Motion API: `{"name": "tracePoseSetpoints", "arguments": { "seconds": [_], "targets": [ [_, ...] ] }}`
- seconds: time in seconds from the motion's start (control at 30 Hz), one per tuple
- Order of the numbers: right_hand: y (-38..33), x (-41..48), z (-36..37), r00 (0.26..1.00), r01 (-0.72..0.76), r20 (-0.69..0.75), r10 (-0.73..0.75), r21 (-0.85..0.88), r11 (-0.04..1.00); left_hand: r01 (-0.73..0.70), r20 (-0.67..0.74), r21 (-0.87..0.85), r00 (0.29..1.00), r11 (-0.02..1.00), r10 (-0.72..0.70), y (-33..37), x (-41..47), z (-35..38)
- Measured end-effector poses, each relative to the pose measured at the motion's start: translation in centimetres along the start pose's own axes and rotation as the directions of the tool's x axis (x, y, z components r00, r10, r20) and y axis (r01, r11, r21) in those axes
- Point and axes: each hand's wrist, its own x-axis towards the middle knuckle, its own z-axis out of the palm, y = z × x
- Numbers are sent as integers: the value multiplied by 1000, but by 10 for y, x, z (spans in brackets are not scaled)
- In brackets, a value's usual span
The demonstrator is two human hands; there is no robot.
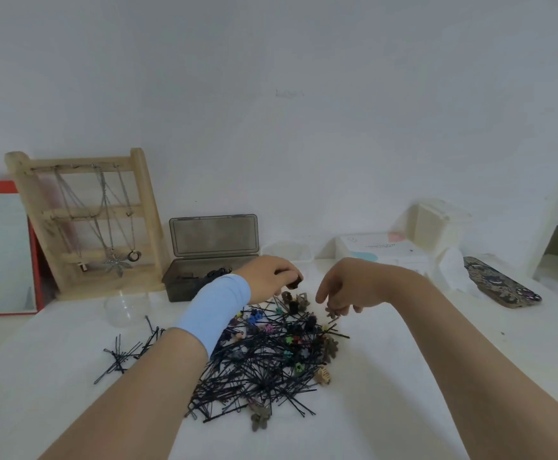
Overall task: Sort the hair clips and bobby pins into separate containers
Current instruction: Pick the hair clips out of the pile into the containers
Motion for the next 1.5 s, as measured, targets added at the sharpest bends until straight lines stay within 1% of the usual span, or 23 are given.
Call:
{"name": "tracePoseSetpoints", "arguments": {
  "seconds": [0.07,0.13,0.2,0.27,0.33,0.43,0.6,0.7,0.8,0.87,0.93,1.03,1.13,1.2,1.27,1.37,1.5],
  "targets": [
    [-11,6,-4,1000,-5,27,6,-21,1000,42,-47,3,998,999,-42,-12,-2,-15],
    [-21,14,-5,999,29,-46,-27,33,999,79,-144,45,987,996,-71,-25,-1,-32],
    [-35,26,-5,987,107,-132,-91,122,987,128,-249,79,963,989,-104,-40,0,-49],
    [-52,44,-4,965,192,-218,-147,203,960,180,-308,90,940,980,-145,-56,2,-61],
    [-67,65,-3,937,240,-311,-162,233,942,222,-319,115,931,968,-176,-71,4,-67],
    [-87,98,5,910,248,-382,-163,185,951,238,-305,87,931,967,-202,-86,2,-69],
    [-95,121,13,905,276,-369,-210,135,952,198,-249,65,952,978,-177,-95,-6,-66],
    [-85,113,8,899,262,-397,-184,151,953,176,-291,114,947,978,-136,-93,-10,-64],
    [-67,93,-1,922,204,-353,-159,94,974,85,-324,79,944,993,-55,-77,-10,-54],
    [-51,77,-5,956,136,-265,-127,13,991,36,-277,69,961,997,-15,-59,-8,-41],
    [-34,63,-7,986,53,-157,-62,-65,996,1,-162,80,987,997,12,-40,-3,-25],
    [-11,46,-4,996,-88,-35,84,-136,987,-32,-13,196,999,980,35,-13,6,-2],
    [3,38,7,987,-152,33,158,-146,978,5,66,339,997,941,-29,0,15,12],
    [8,38,16,986,-157,37,163,-129,979,26,124,417,989,909,-85,0,17,19],
    [10,39,20,988,-151,20,154,-108,983,27,142,434,985,900,-98,-2,16,22],
    [9,41,15,991,-131,-1,131,-38,991,14,100,382,993,924,-56,-7,13,19],
    [-3,50,14,987,-54,-154,51,-12,998,36,39,279,998,959,-49,-18,12,13]
  ]
}}
